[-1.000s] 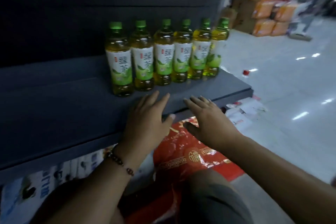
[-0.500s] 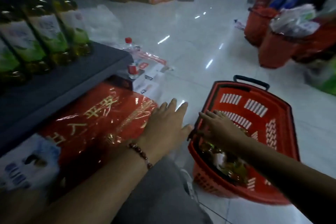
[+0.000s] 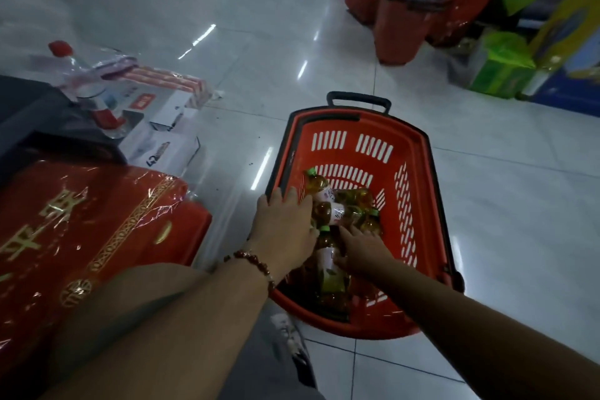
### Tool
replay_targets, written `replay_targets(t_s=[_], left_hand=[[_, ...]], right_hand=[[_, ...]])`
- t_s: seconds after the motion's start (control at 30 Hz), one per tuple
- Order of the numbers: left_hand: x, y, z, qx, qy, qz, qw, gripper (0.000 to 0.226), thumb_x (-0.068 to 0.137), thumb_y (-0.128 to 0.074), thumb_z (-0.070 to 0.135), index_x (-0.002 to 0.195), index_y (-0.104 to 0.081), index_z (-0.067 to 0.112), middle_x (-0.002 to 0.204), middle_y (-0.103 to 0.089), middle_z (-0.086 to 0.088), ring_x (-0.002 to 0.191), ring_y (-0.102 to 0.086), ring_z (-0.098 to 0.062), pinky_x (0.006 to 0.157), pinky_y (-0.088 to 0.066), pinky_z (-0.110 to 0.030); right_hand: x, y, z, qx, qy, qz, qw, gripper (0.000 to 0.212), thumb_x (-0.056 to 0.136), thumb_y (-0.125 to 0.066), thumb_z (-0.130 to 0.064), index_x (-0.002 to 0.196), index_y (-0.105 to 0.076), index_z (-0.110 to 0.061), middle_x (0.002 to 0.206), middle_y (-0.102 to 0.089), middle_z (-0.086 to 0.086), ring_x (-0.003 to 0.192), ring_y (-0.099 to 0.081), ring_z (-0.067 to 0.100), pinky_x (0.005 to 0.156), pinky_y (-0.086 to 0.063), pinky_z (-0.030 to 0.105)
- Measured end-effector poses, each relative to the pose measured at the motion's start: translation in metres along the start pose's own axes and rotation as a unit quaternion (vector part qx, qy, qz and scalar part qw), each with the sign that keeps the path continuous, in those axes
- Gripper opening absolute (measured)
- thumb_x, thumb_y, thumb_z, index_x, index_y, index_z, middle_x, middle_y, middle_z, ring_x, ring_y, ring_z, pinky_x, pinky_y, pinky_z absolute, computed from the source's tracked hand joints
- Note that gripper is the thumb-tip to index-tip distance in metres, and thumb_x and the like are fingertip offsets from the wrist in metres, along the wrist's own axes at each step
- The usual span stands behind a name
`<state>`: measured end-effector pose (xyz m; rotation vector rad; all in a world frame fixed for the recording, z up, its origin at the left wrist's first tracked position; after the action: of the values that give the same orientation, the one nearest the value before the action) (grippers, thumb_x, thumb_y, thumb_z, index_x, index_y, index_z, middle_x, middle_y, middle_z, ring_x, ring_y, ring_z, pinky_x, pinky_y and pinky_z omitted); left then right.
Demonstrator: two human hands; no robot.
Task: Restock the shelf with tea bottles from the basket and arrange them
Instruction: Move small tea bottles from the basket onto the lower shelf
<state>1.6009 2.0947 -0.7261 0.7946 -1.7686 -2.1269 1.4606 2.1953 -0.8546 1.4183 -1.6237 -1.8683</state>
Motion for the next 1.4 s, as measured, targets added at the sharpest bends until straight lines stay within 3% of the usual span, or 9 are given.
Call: replay_targets(t_s=[0.13, 0.3, 0.5, 0.7, 0.8, 0.97, 1.17, 1.3, 1.4], left_hand=[[0.009, -0.004, -0.006, 0.007, 0.009, -0.003, 1.0, 0.063, 0.1, -0.046, 0.049, 0.153, -0.026, 0.021, 0.164, -0.02, -0.011, 0.15, -0.015, -0.036, 0.122, -0.018, -0.053], [0.023, -0.008, -0.011, -0.015, 0.001, 0.009, 1.0, 0.066, 0.1, -0.046, 0.049, 0.155, -0.021, 0.022, 0.165, -0.014, -0.01, 0.152, -0.008, -0.035, 0.123, -0.013, -0.051], [0.028, -0.019, -0.03, -0.05, 0.001, -0.001, 0.999, 0.065, 0.101, -0.046, 0.046, 0.156, -0.019, 0.024, 0.166, -0.013, -0.004, 0.153, -0.008, -0.029, 0.124, -0.013, -0.048], [0.027, -0.021, -0.043, -0.08, -0.016, 0.005, 0.997, 0.063, 0.101, -0.048, 0.042, 0.155, -0.022, 0.025, 0.166, -0.01, 0.0, 0.153, -0.005, -0.023, 0.121, -0.016, -0.043], [0.028, -0.021, -0.044, -0.089, -0.013, 0.01, 0.996, 0.062, 0.101, -0.049, 0.041, 0.155, -0.023, 0.025, 0.166, -0.012, 0.001, 0.153, -0.006, -0.023, 0.121, -0.019, -0.044], [0.028, -0.023, -0.044, -0.091, -0.005, 0.004, 0.996, 0.063, 0.1, -0.05, 0.042, 0.155, -0.023, 0.024, 0.166, -0.012, 0.0, 0.153, -0.006, -0.023, 0.12, -0.022, -0.044], [0.024, -0.023, -0.043, -0.094, -0.003, -0.019, 0.995, 0.064, 0.1, -0.05, 0.041, 0.155, -0.022, 0.024, 0.167, -0.008, 0.0, 0.154, -0.003, -0.024, 0.119, -0.023, -0.046], [0.022, -0.018, -0.04, -0.097, -0.006, -0.026, 0.995, 0.062, 0.101, -0.049, 0.04, 0.155, -0.023, 0.026, 0.167, -0.01, -0.001, 0.154, -0.004, -0.026, 0.119, -0.023, -0.045], [0.018, -0.01, -0.035, -0.125, -0.004, -0.026, 0.992, 0.063, 0.101, -0.05, 0.041, 0.156, -0.023, 0.026, 0.165, -0.017, -0.001, 0.153, -0.009, -0.024, 0.12, -0.021, -0.043]], right_hand=[[0.026, -0.011, 0.004, 0.008, -0.028, 0.001, 1.0, 0.086, 0.093, -0.056, -0.047, 0.157, -0.005, -0.021, 0.164, -0.012, 0.013, 0.148, -0.018, 0.038, 0.119, -0.019, 0.052], [0.065, -0.01, 0.002, 0.007, -0.038, 0.033, 0.999, 0.091, 0.091, -0.064, -0.035, 0.157, -0.003, -0.015, 0.164, -0.006, 0.016, 0.15, -0.009, 0.037, 0.12, -0.011, 0.051], [0.102, -0.008, 0.007, -0.008, -0.055, 0.029, 0.998, 0.091, 0.091, -0.065, -0.025, 0.156, -0.004, -0.013, 0.163, -0.013, 0.015, 0.147, -0.021, 0.037, 0.118, -0.023, 0.049], [0.121, -0.016, 0.009, 0.024, -0.074, 0.078, 0.994, 0.082, 0.087, -0.068, -0.014, 0.152, -0.019, -0.01, 0.149, -0.039, 0.017, 0.128, -0.05, 0.034, 0.102, -0.044, 0.043], [0.122, -0.017, 0.006, 0.02, -0.071, 0.091, 0.993, 0.069, 0.089, -0.065, -0.014, 0.147, -0.027, -0.008, 0.143, -0.044, 0.016, 0.121, -0.053, 0.031, 0.099, -0.045, 0.039], [0.116, -0.01, 0.011, 0.019, -0.055, 0.116, 0.992, 0.07, 0.088, -0.067, -0.02, 0.146, -0.03, -0.008, 0.144, -0.045, 0.014, 0.126, -0.05, 0.031, 0.103, -0.041, 0.041], [0.099, 0.019, 0.016, 0.158, -0.054, 0.151, 0.974, 0.058, 0.088, -0.062, -0.011, 0.141, -0.037, -0.014, 0.131, -0.058, 0.008, 0.118, -0.057, 0.024, 0.104, -0.044, 0.048], [0.079, 0.043, -0.004, 0.223, -0.019, 0.164, 0.961, 0.05, 0.089, -0.066, -0.018, 0.133, -0.043, -0.016, 0.12, -0.06, 0.001, 0.104, -0.061, 0.018, 0.092, -0.053, 0.043], [0.058, 0.058, -0.018, 0.291, 0.021, 0.163, 0.942, 0.051, 0.089, -0.067, -0.02, 0.134, -0.043, -0.016, 0.121, -0.06, 0.002, 0.104, -0.061, 0.017, 0.089, -0.056, 0.043]])
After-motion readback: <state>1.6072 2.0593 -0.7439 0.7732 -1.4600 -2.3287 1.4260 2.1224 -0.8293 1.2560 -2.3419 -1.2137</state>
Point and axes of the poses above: each hand's wrist, its own x-axis towards the middle knuckle, its own y-axis out of the back of the hand, z = x × y, the point moved 2 cm from there along x, towards the middle knuckle
